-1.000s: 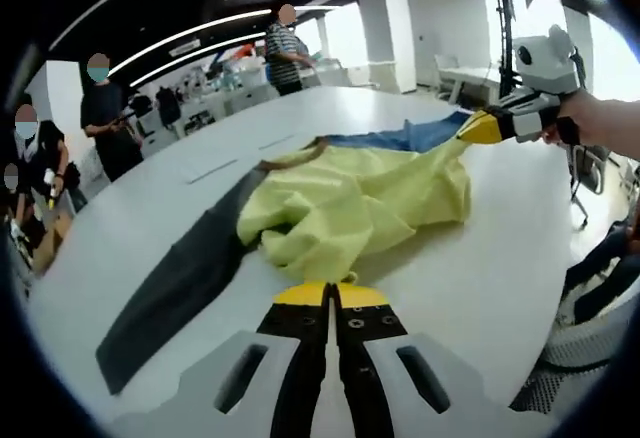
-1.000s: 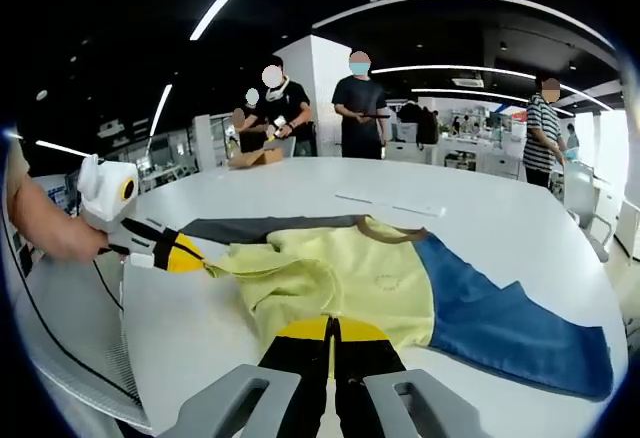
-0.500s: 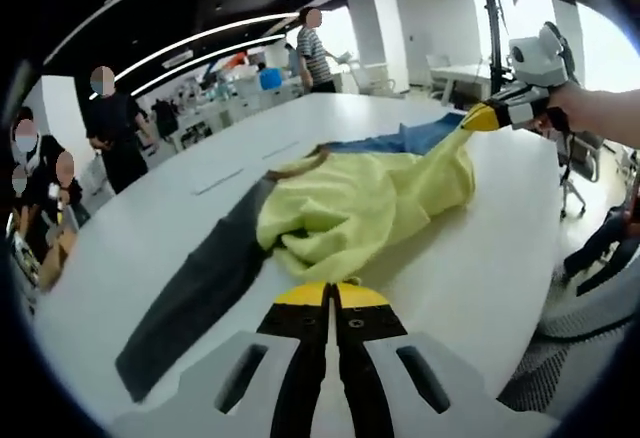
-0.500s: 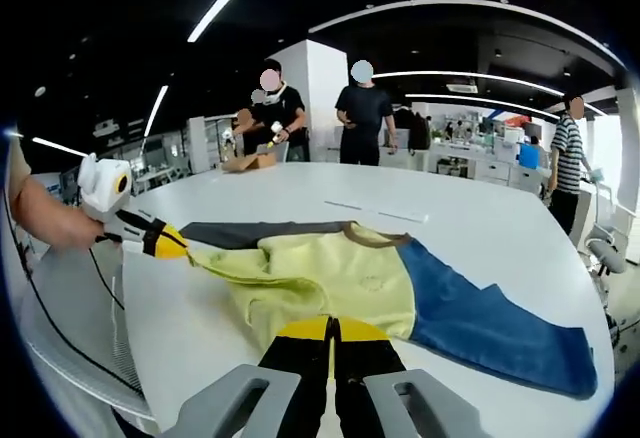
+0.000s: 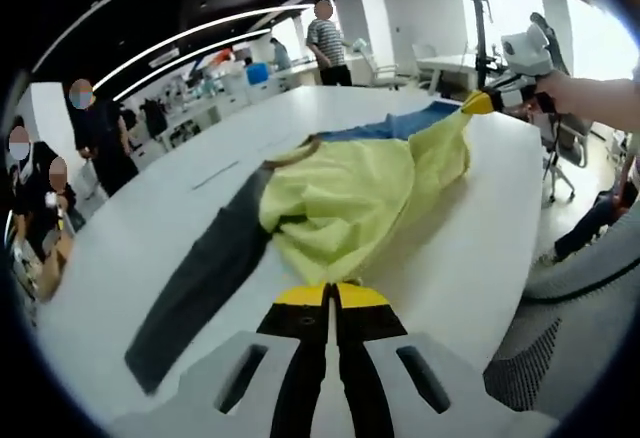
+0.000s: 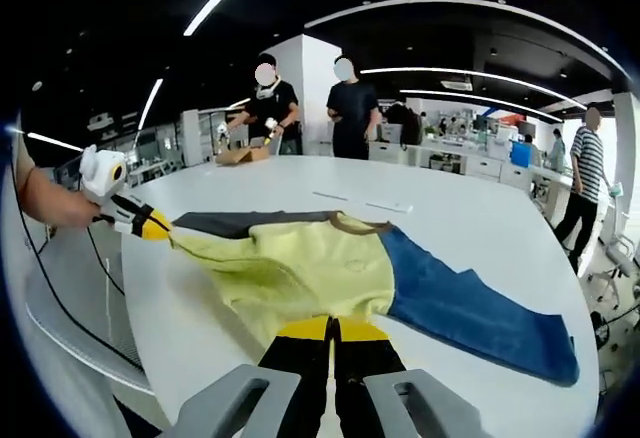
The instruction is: Fold the garment on the visible template until the final outline fits inside the template.
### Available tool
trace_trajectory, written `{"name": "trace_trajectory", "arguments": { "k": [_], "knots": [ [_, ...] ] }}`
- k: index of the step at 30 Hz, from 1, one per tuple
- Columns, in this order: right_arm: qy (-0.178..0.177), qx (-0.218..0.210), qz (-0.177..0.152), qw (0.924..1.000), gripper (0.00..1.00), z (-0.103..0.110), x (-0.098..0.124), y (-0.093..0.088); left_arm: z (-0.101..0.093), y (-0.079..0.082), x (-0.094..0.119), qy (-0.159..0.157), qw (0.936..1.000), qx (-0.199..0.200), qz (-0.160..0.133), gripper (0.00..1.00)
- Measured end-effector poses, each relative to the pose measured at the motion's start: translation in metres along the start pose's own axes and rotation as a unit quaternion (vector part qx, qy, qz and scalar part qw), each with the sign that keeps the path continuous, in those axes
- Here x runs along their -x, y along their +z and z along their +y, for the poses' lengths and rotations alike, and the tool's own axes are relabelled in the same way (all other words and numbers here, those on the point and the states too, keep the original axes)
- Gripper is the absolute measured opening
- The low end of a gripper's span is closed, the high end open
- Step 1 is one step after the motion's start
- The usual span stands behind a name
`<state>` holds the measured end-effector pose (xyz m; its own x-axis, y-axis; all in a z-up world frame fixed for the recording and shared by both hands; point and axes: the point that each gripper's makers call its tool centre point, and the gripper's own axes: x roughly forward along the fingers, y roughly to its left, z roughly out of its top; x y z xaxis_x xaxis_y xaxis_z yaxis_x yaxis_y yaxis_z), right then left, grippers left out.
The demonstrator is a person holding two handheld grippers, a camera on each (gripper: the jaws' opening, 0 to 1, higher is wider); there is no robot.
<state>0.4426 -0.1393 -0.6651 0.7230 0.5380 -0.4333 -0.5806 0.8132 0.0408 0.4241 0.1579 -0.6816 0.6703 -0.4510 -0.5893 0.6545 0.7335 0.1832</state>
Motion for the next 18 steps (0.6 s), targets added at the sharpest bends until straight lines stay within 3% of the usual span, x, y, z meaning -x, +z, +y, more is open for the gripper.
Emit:
{"name": "trace_trajectory", "arguments": {
  "k": [11, 18],
  "knots": [
    [0.002, 0.015, 0.026, 0.9995, 0.0, -0.002, 0.022, -0.018, -0.01, -0.02, 0.009, -0.036, 0.999, 0.002, 0.027, 0.0],
    [0.013, 0.024, 0.045, 0.9986, 0.0, 0.008, 0.035, -0.032, -0.02, -0.029, 0.016, -0.057, 0.9976, 0.01, 0.04, 0.0]
  ]
}}
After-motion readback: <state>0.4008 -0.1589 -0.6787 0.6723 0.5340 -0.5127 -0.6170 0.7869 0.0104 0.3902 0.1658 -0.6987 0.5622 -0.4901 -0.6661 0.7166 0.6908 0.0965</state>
